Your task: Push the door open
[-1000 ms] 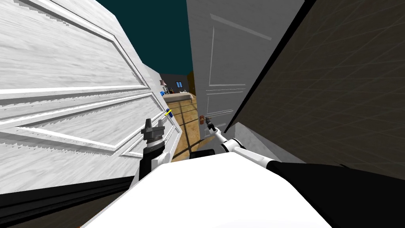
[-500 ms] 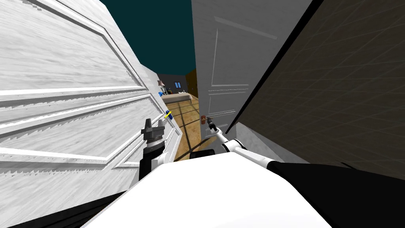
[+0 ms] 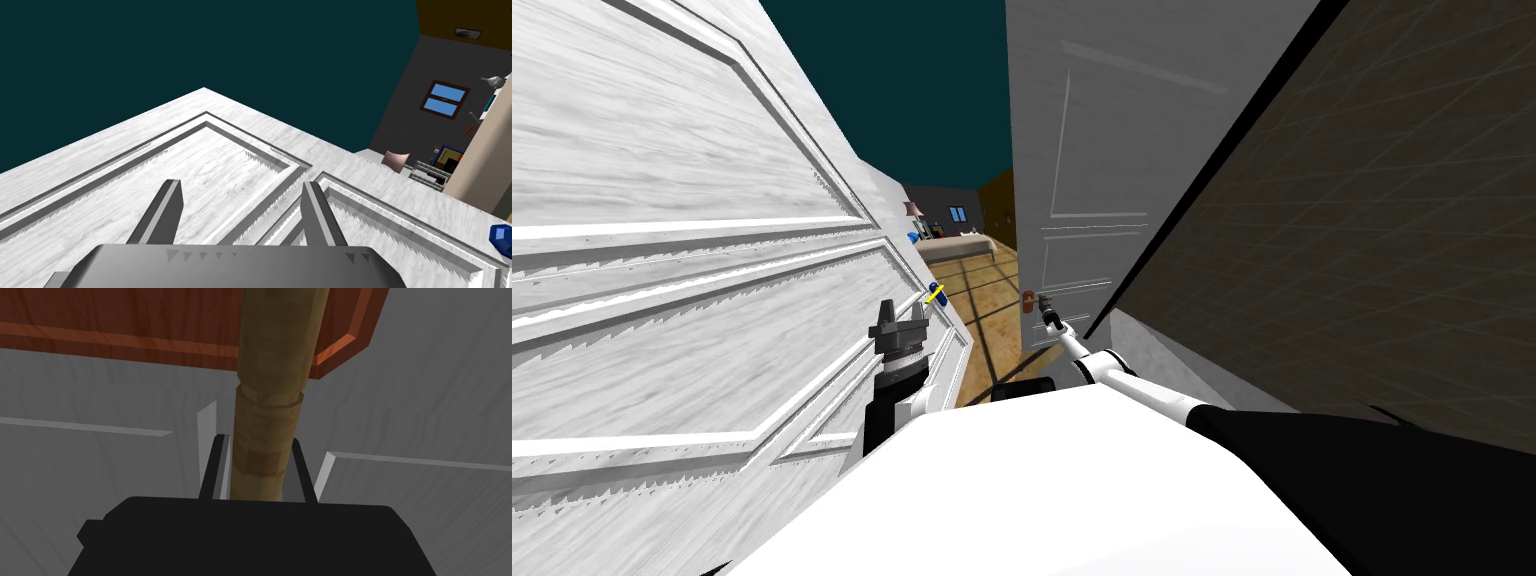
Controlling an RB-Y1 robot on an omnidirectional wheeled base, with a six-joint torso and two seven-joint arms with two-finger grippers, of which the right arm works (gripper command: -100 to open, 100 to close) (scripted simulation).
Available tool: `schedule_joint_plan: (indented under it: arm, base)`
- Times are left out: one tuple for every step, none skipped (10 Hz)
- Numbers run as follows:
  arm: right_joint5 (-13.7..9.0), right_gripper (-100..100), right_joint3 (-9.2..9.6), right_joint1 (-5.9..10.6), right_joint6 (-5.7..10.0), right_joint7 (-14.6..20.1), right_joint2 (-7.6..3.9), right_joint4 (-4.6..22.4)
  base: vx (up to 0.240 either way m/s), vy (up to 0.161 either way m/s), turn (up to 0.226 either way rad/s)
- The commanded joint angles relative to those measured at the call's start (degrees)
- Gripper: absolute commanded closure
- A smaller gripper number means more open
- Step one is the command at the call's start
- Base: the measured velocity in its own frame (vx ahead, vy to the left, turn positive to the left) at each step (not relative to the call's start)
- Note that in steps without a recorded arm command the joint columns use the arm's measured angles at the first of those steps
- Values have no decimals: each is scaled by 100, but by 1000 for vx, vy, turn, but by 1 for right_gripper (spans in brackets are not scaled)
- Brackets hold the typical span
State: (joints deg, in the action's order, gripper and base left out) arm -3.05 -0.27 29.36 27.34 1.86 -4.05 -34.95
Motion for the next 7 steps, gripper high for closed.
schedule_joint_plan:
  arm:
    - [-41,100,-143,-57,-41,-53,-70,-107]
    - [-54,100,-183,-58,-43,-68,-78,-104]
    - [-78,100,-259,-61,-46,-95,-91,-99]
    - [-78,100,-259,-61,-46,-95,-91,-99]
    - [-78,100,-259,-61,-46,-95,-91,-99]
    - [-111,100,-364,-65,-51,-132,-106,-92]
    - [-121,100,-396,-67,-53,-144,-109,-90]
  base:
    - [87,99,-53]
    - [120,165,-122]
    - [125,177,-87]
    - [104,100,-54]
    - [60,26,-5]
    - [110,98,-39]
    - [146,123,-75]
